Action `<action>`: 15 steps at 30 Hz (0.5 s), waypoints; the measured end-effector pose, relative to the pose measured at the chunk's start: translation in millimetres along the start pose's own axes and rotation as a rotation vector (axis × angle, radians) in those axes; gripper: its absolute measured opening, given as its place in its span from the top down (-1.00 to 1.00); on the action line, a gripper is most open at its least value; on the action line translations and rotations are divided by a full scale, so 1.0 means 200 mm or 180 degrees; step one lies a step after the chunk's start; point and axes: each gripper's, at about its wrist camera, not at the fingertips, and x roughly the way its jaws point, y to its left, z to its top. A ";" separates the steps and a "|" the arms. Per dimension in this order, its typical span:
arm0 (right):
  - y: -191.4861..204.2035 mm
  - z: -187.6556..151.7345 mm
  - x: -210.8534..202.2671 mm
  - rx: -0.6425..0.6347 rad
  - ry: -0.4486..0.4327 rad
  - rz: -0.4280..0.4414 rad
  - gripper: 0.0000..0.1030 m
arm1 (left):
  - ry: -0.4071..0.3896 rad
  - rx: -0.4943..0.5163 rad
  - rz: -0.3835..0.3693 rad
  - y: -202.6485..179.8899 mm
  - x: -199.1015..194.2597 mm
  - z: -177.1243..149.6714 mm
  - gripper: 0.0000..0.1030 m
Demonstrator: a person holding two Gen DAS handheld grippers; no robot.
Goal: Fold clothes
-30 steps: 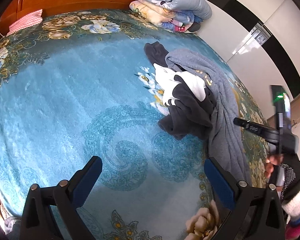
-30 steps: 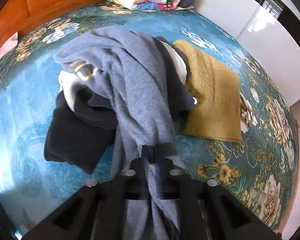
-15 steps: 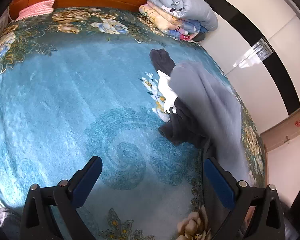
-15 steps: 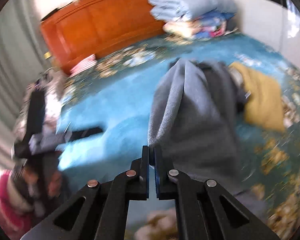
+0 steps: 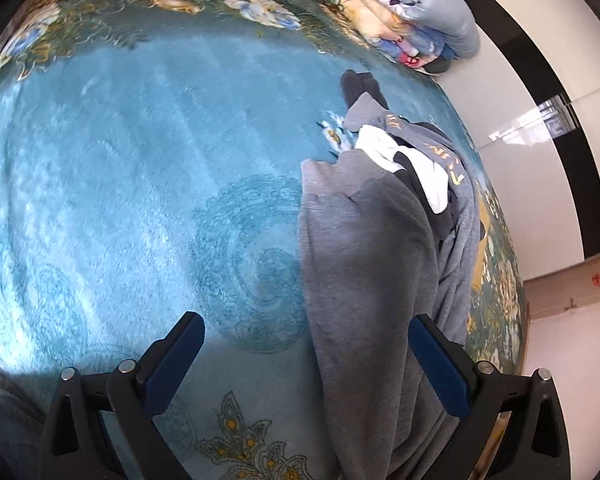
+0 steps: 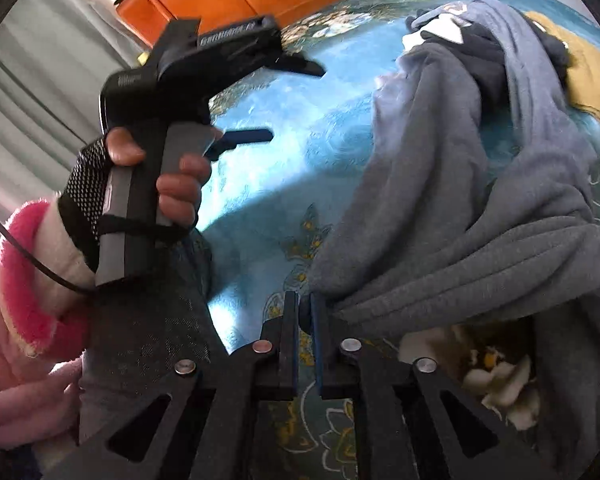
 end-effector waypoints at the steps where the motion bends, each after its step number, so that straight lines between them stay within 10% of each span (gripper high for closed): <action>1: -0.01 0.01 -0.04 0.0006 -0.0051 -0.0031 0.84 | 0.0016 0.0008 0.0025 0.00 0.01 0.00 -1.00; 6: -0.18 0.01 -0.34 0.0293 -0.0439 -0.0245 0.18 | 0.0163 0.0109 0.0175 -0.02 0.07 0.00 -1.00; 12: -0.60 -0.21 -0.69 0.1300 -0.0721 -0.1048 0.17 | 0.0399 0.0103 0.0188 -0.02 0.19 0.03 -1.00; 15: -0.75 -0.34 -0.73 0.1986 -0.0813 -0.0907 0.17 | 0.0493 -0.0015 0.0060 -0.03 0.27 0.07 -0.98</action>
